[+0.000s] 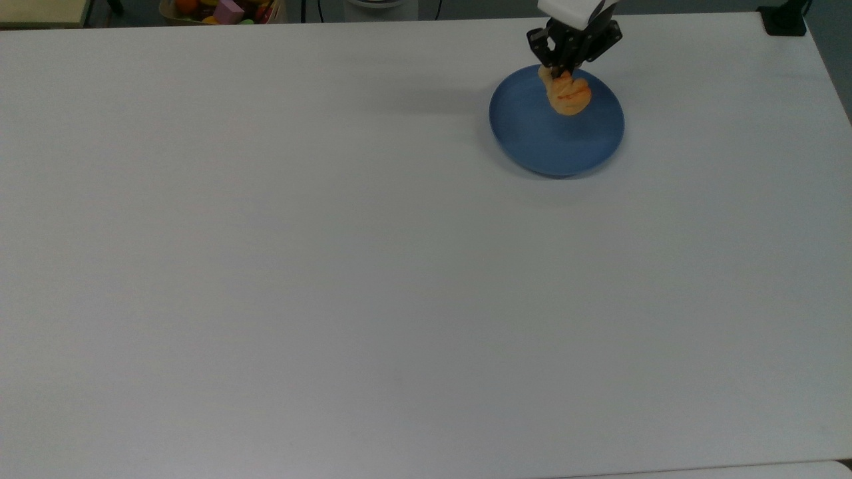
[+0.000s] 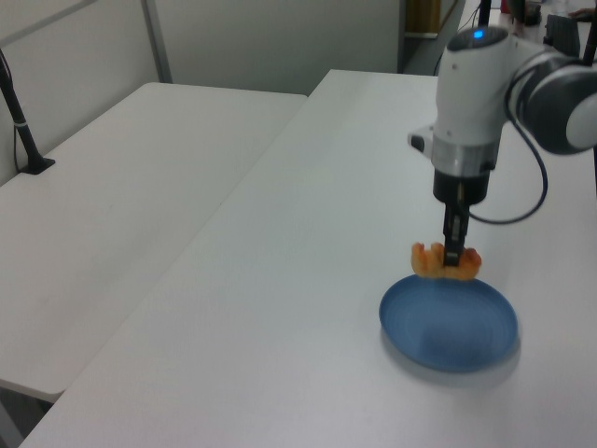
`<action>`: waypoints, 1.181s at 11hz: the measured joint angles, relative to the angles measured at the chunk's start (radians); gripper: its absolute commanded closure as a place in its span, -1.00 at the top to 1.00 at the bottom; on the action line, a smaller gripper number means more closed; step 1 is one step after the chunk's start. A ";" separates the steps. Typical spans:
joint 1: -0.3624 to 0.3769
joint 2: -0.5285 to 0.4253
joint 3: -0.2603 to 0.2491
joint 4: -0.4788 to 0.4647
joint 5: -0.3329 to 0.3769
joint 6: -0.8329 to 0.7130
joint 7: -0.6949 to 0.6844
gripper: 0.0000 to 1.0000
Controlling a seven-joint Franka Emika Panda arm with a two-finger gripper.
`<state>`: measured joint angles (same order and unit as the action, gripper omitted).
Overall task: Put the bread on the table
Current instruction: 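Lift the bread roll off the plate and carry it beside the plate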
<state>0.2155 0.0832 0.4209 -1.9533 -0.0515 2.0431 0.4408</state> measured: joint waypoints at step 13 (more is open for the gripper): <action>0.093 0.371 -0.187 0.468 -0.089 0.201 0.058 -0.83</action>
<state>0.3084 0.4538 0.2337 -1.4852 -0.1408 2.2444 0.4993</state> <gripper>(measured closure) 0.907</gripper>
